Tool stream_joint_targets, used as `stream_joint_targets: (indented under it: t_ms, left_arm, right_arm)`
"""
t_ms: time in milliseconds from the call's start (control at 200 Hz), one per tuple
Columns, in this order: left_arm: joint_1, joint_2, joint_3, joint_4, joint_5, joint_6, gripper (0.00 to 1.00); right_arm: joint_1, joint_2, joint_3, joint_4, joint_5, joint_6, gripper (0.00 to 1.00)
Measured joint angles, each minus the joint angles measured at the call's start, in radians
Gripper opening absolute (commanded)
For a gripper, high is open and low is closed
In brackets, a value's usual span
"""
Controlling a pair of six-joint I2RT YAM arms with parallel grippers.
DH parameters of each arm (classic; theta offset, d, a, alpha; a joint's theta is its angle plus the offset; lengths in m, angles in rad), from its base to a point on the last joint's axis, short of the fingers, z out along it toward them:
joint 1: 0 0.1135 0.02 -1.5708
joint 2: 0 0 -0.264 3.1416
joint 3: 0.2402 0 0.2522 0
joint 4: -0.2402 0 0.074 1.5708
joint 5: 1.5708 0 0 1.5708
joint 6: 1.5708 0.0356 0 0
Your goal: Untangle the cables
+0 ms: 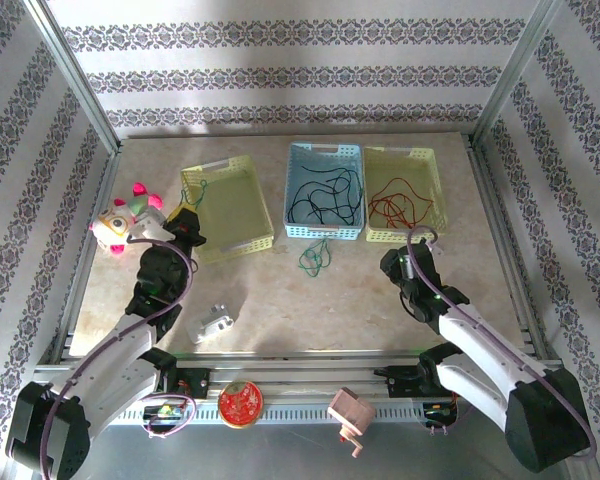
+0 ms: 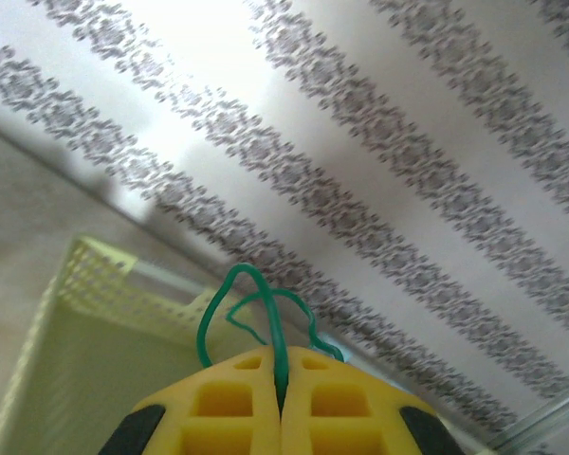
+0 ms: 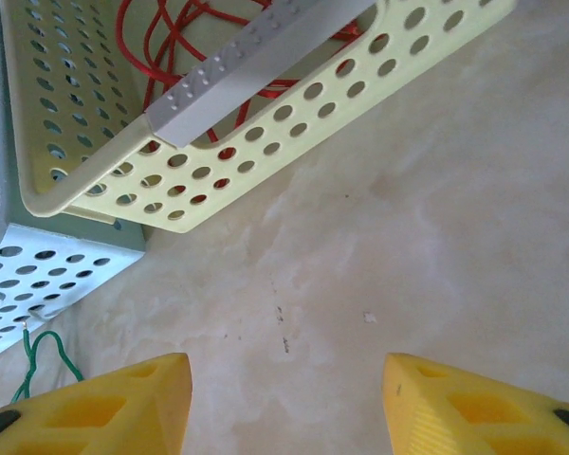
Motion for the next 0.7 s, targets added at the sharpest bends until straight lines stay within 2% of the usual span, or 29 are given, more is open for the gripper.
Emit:
stream_joint_targets:
  t_ms: [385,420,505,580,680,700]
  left_arm:
    - [0.0,0.192,-0.021,-0.011,-0.039,-0.006,0.01]
    - [0.0,0.214,-0.02,-0.008,-0.037,-0.007,0.09]
    - [0.0,0.264,-0.008,0.0,-0.02,-0.008,0.41]
    - [-0.001,0.294,0.016,0.006,0.008,-0.002,0.6]
    - [-0.023,0.312,0.068,0.006,0.05,0.034,0.72]
    - [-0.031,0.312,0.078,0.006,0.053,0.042,0.79]
  right_arm:
    - [0.072,0.099,0.082,0.054,-0.106,-0.118,0.56]
    - [0.084,0.121,0.093,0.06,-0.123,-0.132,0.56]
    - [0.111,0.185,0.126,0.069,-0.173,-0.164,0.56]
    - [0.134,0.25,0.163,0.074,-0.222,-0.193,0.56]
    - [0.169,0.343,0.225,0.076,-0.284,-0.231,0.55]
    - [0.175,0.357,0.236,0.076,-0.294,-0.237,0.55]
